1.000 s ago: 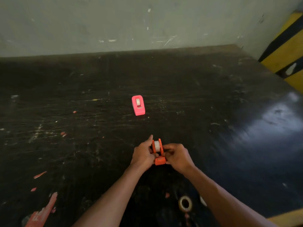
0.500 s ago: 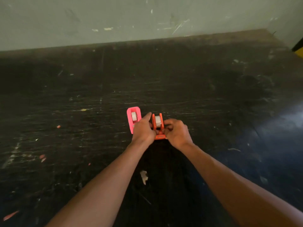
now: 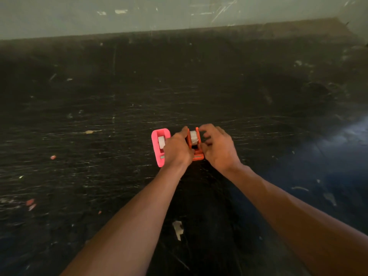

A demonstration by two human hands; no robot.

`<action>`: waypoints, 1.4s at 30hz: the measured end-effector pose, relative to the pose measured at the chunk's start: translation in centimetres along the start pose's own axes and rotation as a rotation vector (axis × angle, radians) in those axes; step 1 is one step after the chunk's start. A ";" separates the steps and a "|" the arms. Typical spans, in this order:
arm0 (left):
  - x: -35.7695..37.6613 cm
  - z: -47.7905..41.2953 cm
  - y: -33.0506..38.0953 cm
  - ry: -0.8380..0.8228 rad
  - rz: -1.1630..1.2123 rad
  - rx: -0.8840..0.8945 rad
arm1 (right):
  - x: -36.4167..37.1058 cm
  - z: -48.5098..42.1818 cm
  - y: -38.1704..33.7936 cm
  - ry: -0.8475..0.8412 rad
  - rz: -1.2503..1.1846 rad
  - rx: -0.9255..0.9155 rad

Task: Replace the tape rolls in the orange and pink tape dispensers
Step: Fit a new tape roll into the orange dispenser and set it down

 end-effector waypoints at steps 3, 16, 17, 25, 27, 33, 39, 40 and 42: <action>-0.4 -0.3 0.3 -0.013 -0.012 -0.027 | 0.2 -0.5 -1.2 -0.078 0.090 -0.091; -0.5 -1.7 0.2 -0.038 -0.123 -0.083 | 0.1 -1.2 -2.9 -0.070 0.258 -0.179; -0.4 -1.8 0.1 -0.045 -0.129 -0.090 | 0.0 -1.4 -2.9 -0.065 0.259 -0.166; -0.2 -1.7 0.1 -0.053 -0.105 -0.093 | 0.3 0.6 -2.6 -0.052 0.257 -0.140; -0.1 -1.6 0.0 -0.054 -0.089 -0.108 | 0.3 1.7 -2.4 -0.044 0.239 -0.148; -0.1 -1.6 0.0 -0.048 -0.095 -0.153 | 0.1 3.3 -2.3 -0.014 0.194 -0.138; 0.2 -1.9 -0.1 -0.008 -0.073 -0.199 | 0.3 4.1 -2.6 -0.022 0.178 -0.170; 0.2 -2.0 -0.1 -0.002 -0.068 -0.204 | 0.4 4.2 -2.5 -0.017 0.178 -0.173; 0.3 -2.1 -0.2 0.014 -0.054 -0.218 | 0.4 4.3 -2.4 -0.004 0.182 -0.179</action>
Point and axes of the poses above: each hand's wrist, its own z-axis away from the middle knuckle, its own x-axis out of the palm, y = z × x, the point moved 5 cm from there along -z, towards the middle knuckle, and after that the axes turned 7 degrees about -z, right-handed, at the moved point
